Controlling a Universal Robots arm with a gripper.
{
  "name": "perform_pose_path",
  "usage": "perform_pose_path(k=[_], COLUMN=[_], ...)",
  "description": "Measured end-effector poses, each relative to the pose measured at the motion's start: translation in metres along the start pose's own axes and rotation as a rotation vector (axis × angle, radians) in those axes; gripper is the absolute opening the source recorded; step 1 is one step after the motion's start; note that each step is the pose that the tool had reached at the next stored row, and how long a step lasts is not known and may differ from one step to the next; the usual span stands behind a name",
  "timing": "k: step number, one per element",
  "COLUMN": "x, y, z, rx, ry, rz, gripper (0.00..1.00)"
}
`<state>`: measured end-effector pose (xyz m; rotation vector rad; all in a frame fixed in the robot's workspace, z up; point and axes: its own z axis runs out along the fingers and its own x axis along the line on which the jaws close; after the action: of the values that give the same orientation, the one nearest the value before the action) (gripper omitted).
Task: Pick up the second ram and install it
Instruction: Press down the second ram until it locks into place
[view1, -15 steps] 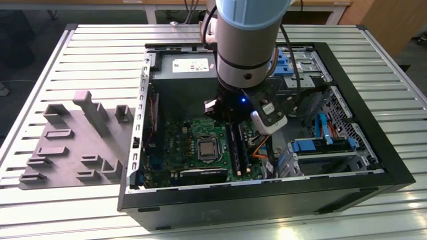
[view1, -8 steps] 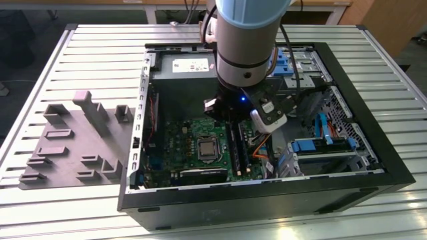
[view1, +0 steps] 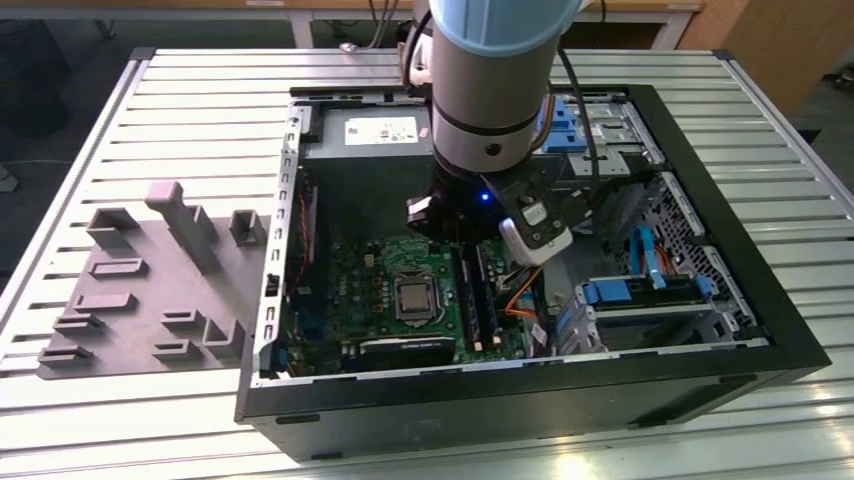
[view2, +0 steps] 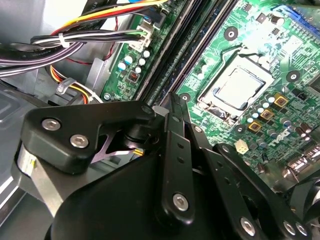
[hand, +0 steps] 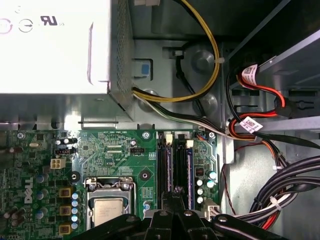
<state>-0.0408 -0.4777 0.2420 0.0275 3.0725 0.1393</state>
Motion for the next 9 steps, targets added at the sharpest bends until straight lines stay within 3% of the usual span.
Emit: perform_pose_path(k=[9], x=[0.0011], y=[0.0015], z=[0.0001], rx=[-0.0002], ry=[-0.0002], rz=[0.001], gripper=[0.11])
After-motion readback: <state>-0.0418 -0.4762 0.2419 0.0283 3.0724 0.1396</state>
